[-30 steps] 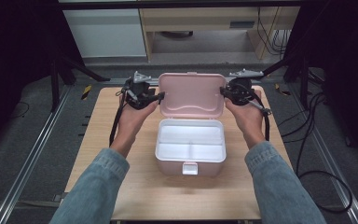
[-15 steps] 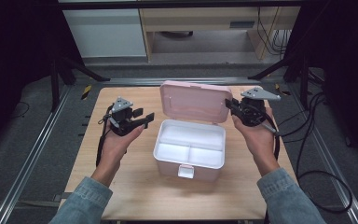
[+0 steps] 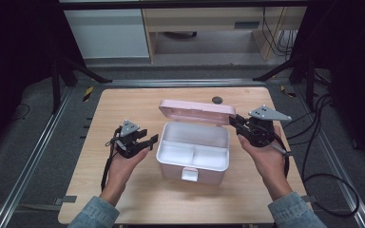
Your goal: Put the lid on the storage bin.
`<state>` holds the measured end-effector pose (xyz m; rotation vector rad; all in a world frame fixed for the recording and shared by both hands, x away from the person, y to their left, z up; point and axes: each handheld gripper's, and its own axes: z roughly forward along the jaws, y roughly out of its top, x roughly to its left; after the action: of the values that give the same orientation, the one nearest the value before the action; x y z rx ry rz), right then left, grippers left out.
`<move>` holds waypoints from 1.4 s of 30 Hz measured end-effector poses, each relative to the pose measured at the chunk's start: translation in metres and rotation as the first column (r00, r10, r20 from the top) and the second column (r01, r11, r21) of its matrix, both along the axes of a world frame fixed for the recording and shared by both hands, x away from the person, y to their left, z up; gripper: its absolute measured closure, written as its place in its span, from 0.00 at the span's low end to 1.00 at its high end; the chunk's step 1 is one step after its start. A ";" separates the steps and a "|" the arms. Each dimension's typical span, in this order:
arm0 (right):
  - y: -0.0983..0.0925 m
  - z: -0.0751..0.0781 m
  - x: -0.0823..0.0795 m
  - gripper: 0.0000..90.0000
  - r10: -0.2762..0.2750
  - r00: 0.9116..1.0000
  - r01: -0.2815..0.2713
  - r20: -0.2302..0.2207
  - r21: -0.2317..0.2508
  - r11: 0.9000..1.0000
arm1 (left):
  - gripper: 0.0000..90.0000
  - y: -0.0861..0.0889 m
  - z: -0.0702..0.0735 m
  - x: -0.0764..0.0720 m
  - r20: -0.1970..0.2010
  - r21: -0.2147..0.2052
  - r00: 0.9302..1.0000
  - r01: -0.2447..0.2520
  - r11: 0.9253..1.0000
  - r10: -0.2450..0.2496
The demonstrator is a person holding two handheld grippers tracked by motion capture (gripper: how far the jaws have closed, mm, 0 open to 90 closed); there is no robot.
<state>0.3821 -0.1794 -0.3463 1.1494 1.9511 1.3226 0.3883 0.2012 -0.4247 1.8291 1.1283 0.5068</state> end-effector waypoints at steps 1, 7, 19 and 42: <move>0.000 -0.002 0.000 0.89 0.004 1.000 -0.004 -0.008 -0.004 1.000 | 0.51 -0.002 -0.002 -0.002 -0.003 -0.007 1.000 0.007 1.000 -0.007; 0.001 -0.008 0.008 0.89 0.013 0.999 -0.013 -0.032 -0.004 1.000 | 0.55 -0.005 -0.003 -0.008 -0.006 -0.036 1.000 0.000 0.999 0.000; -0.003 -0.019 0.013 0.88 0.042 0.998 -0.041 -0.054 0.006 0.999 | 0.58 -0.007 -0.006 -0.012 -0.018 -0.076 1.000 -0.022 0.997 0.021; -0.065 -0.061 -0.004 0.54 -0.102 0.989 0.102 -0.112 -0.001 0.995 | 0.33 0.020 -0.017 -0.005 0.022 0.064 0.995 -0.098 0.993 0.097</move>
<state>0.3781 -0.2443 -0.4069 1.3334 1.9397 1.2347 0.3829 0.2214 -0.4414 1.8276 1.2057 0.6233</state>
